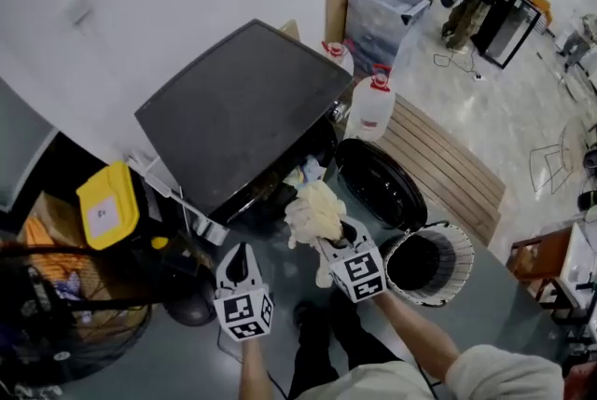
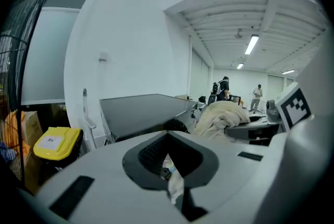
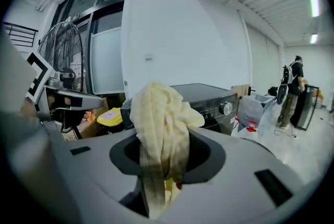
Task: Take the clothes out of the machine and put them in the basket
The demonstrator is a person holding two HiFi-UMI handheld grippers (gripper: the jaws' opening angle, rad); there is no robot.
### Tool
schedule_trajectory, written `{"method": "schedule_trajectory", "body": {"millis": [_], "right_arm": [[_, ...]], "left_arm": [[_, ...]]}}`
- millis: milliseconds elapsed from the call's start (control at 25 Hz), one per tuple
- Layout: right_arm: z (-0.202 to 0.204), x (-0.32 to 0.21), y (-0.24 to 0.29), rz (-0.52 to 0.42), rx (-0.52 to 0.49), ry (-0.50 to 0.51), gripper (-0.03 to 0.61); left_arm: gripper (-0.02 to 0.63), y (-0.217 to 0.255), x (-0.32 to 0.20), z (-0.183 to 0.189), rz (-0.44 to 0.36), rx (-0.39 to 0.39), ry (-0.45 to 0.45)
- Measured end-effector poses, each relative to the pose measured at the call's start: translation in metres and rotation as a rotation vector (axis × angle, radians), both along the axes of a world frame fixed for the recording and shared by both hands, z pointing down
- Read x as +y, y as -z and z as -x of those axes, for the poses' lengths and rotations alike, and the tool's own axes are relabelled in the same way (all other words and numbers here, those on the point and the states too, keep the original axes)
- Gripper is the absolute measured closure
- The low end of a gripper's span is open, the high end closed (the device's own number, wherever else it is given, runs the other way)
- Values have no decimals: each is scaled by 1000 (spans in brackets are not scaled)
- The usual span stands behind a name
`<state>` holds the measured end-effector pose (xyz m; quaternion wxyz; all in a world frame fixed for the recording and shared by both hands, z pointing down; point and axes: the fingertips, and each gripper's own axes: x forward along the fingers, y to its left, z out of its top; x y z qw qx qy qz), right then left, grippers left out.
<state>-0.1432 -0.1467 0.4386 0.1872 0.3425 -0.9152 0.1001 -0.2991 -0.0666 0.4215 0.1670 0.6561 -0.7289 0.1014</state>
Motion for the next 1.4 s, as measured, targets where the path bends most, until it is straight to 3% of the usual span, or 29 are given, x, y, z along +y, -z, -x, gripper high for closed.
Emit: {"method": "schedule_trajectory", "body": {"millis": [400, 760, 1120, 1400], "right_arm": [[-54, 25, 90, -54, -23, -66, 425], [-104, 41, 145, -153, -80, -181, 425], [-190, 58, 181, -228, -92, -388, 425], [-285, 86, 179, -259, -24, -604, 425]], "left_arm": [[595, 73, -7, -27, -35, -14, -55], [594, 120, -19, -83, -90, -54, -210], [594, 153, -40, -172, -141, -56, -430], [595, 152, -59, -272, -165, -23, -645]]}}
